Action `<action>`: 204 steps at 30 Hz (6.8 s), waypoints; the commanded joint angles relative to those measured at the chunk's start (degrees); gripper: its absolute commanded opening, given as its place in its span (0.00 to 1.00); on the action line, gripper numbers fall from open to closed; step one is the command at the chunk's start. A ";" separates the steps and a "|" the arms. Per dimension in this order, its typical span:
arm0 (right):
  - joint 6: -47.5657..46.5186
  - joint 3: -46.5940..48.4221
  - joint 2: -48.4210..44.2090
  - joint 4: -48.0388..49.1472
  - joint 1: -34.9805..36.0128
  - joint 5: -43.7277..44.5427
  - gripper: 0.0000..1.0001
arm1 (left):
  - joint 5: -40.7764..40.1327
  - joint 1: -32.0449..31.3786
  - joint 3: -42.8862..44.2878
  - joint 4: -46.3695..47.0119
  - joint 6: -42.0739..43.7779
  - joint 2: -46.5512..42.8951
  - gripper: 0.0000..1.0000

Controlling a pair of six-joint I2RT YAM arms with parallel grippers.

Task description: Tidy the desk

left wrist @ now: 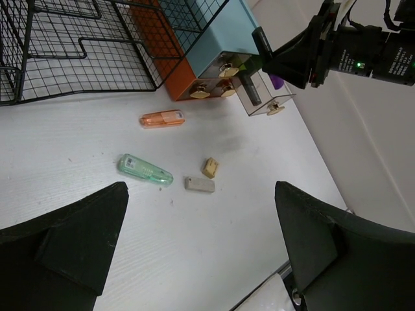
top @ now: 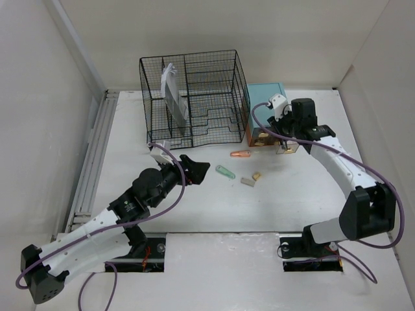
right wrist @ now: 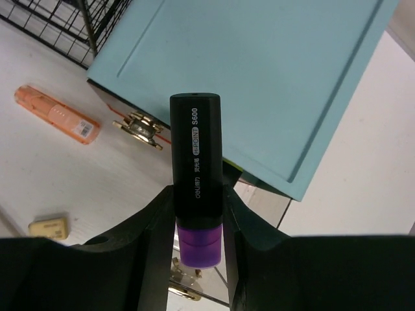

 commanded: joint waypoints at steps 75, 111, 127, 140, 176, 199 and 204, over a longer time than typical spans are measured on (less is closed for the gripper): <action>-10.85 7.96 10.92 -1.11 -10.36 -6.55 0.00 | 0.07 0.03 -2.43 3.22 0.26 -2.01 0.94; 29.07 -13.67 9.15 14.02 -23.81 -62.15 0.60 | 26.79 1.69 11.98 44.79 -4.66 54.15 0.14; 25.55 -8.56 -12.98 12.79 -28.20 -66.14 0.66 | 25.83 2.22 33.43 39.61 -19.40 77.17 0.43; 26.08 -8.56 -14.83 12.79 -31.63 -70.97 0.67 | 12.73 2.75 39.67 39.08 -28.56 83.86 0.42; 11.69 -4.53 -10.88 -1.43 -33.21 -78.52 0.68 | -4.58 -1.91 37.65 57.27 -42.10 94.40 0.43; -27.27 4.36 -3.41 -40.56 -35.85 -81.96 0.69 | -13.64 -2.96 45.48 49.28 -45.88 97.22 0.41; -27.80 4.36 -3.41 -41.09 -35.85 -81.96 0.69 | -14.17 -2.96 46.09 47.52 -45.88 97.22 0.41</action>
